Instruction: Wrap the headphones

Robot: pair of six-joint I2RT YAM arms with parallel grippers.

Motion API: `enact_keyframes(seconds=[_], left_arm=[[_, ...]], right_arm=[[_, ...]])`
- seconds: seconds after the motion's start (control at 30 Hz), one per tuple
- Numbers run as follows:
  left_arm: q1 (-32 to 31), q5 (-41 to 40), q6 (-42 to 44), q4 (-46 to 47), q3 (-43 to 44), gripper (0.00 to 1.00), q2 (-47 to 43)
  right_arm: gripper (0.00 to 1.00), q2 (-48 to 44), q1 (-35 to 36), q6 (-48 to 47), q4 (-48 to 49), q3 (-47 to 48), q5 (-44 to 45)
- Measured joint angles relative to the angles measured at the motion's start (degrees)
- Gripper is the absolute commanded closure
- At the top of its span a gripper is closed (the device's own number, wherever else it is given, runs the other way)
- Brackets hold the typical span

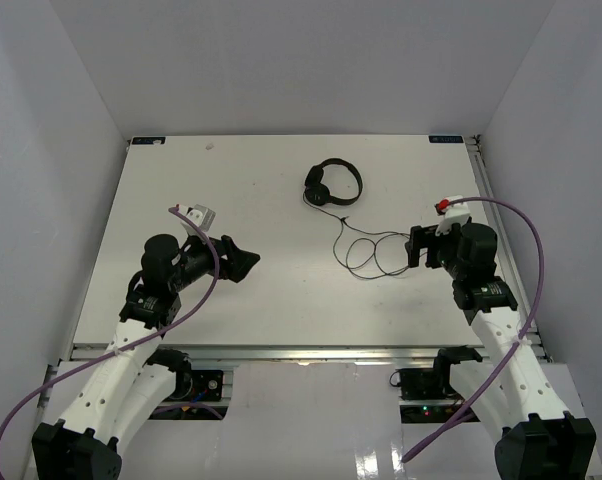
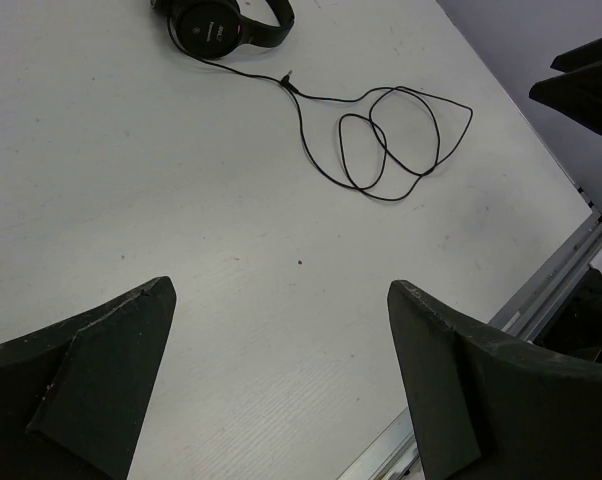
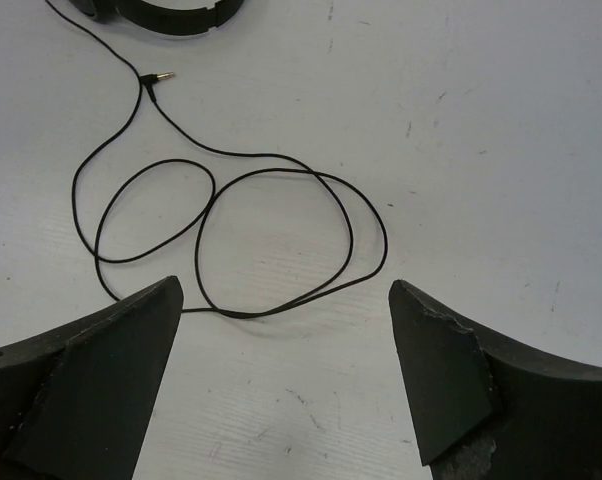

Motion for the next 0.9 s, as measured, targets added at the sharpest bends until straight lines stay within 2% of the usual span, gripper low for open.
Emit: enact_keyframes(seconds=[0.1, 0.2, 0.33, 0.4, 0.57, 0.73, 0.9], left_arm=[[0.00, 0.00, 0.00, 0.00, 0.00, 0.02, 0.00], [-0.03, 0.00, 0.00, 0.00, 0.00, 0.02, 0.00], [-0.12, 0.00, 0.00, -0.03, 0.00, 0.02, -0.01], [-0.15, 0.00, 0.00, -0.03, 0.00, 0.02, -0.04], [-0.15, -0.03, 0.03, -0.13, 0.00, 0.02, -0.14], [-0.15, -0.34, 0.38, -0.22, 0.00, 0.02, 0.04], [-0.15, -1.01, 0.72, -0.24, 0.02, 0.02, 0.17]], right_arm=[[0.10, 0.24, -0.05, -3.34, -0.07, 0.00, -4.49], [0.10, 2.32, -0.21, -13.49, -3.85, 1.22, -14.61], [0.01, 8.47, 0.04, -22.42, -7.67, 4.15, -24.76], [0.08, 13.32, 0.20, -23.55, -7.83, 6.21, -26.59], [0.17, 29.46, 2.49, -17.95, -3.28, 16.49, -20.03], [0.20, 49.47, 5.52, -7.37, 0.52, 36.36, -11.77], [0.33, 66.63, 8.24, -1.85, 1.26, 53.52, -8.24]])
